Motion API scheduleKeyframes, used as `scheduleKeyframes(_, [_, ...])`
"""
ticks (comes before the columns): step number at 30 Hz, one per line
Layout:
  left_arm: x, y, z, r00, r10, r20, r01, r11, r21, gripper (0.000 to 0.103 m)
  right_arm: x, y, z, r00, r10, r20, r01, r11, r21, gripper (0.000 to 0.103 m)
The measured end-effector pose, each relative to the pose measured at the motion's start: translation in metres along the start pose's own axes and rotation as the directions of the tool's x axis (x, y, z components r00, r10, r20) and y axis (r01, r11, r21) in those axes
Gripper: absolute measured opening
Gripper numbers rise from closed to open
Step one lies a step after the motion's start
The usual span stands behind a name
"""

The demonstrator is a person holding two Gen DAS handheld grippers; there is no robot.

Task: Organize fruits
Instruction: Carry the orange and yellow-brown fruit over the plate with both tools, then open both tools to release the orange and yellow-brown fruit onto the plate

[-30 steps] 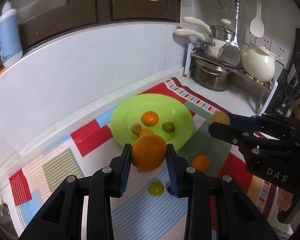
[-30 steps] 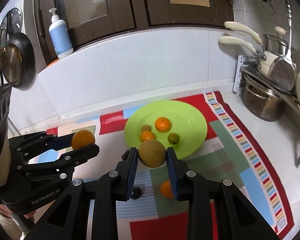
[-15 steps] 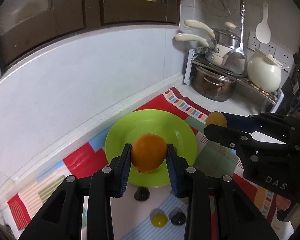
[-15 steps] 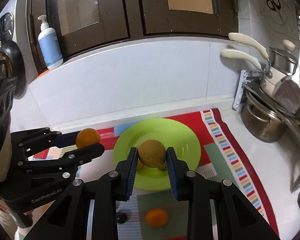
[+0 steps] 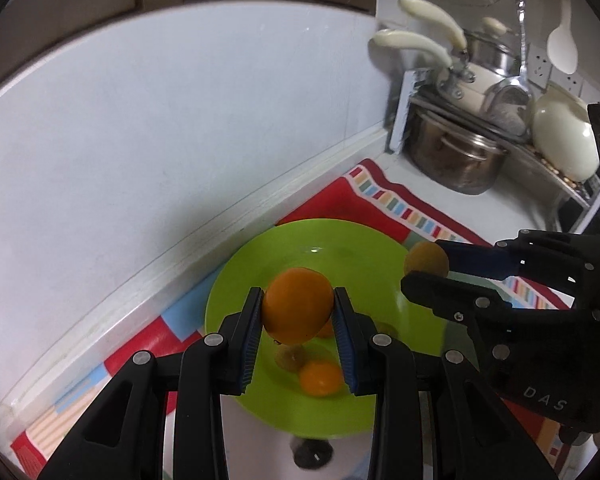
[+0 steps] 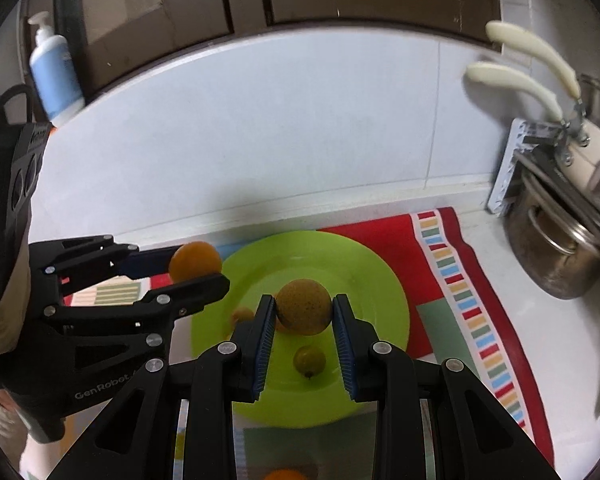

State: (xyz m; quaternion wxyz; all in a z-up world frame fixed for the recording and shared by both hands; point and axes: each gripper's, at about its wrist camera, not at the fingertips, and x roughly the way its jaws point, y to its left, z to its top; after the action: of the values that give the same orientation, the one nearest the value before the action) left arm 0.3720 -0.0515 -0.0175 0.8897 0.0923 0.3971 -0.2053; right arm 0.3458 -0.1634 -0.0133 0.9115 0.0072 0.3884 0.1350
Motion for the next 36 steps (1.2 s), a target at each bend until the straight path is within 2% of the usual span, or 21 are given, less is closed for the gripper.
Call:
scheduleKeyframes(8, [0.044, 0.009, 0.003, 0.998, 0.017, -0.052, -0.016, 1.0, 0.016, 0.034, 0.041, -0.012, 0.005, 0.999, -0.014, -0.051, 0.014, 1.0, -0.003, 0.03])
scheduleKeyframes(20, [0.079, 0.015, -0.001, 0.996, -0.018, -0.084, 0.019, 1.0, 0.006, 0.034, 0.077, -0.023, 0.004, 0.995, -0.011, -0.098, 0.012, 1.0, 0.015, 0.03])
scheduleKeyframes(25, [0.082, 0.016, -0.002, 0.996, -0.012, -0.085, 0.013, 1.0, 0.011, 0.035, 0.083, -0.023, 0.004, 0.995, -0.009, -0.102, 0.011, 1.0, 0.017, 0.03])
scheduleKeyframes(28, [0.077, 0.016, -0.001, 0.997, -0.013, -0.075, 0.014, 1.0, 0.008, 0.041, 0.082, -0.022, 0.005, 0.995, -0.007, -0.102, 0.01, 1.0, 0.023, 0.032])
scheduleKeyframes(31, [0.068, 0.016, 0.001, 0.998, -0.008, -0.062, 0.008, 1.0, 0.005, 0.044, 0.079, -0.024, 0.005, 0.995, -0.016, -0.099, 0.019, 0.999, 0.028, 0.039])
scheduleKeyframes(36, [0.045, 0.016, -0.001, 0.999, 0.004, -0.046, -0.005, 1.0, -0.019, 0.049, 0.064, -0.027, 0.004, 0.996, -0.027, -0.083, 0.03, 0.999, 0.036, 0.039])
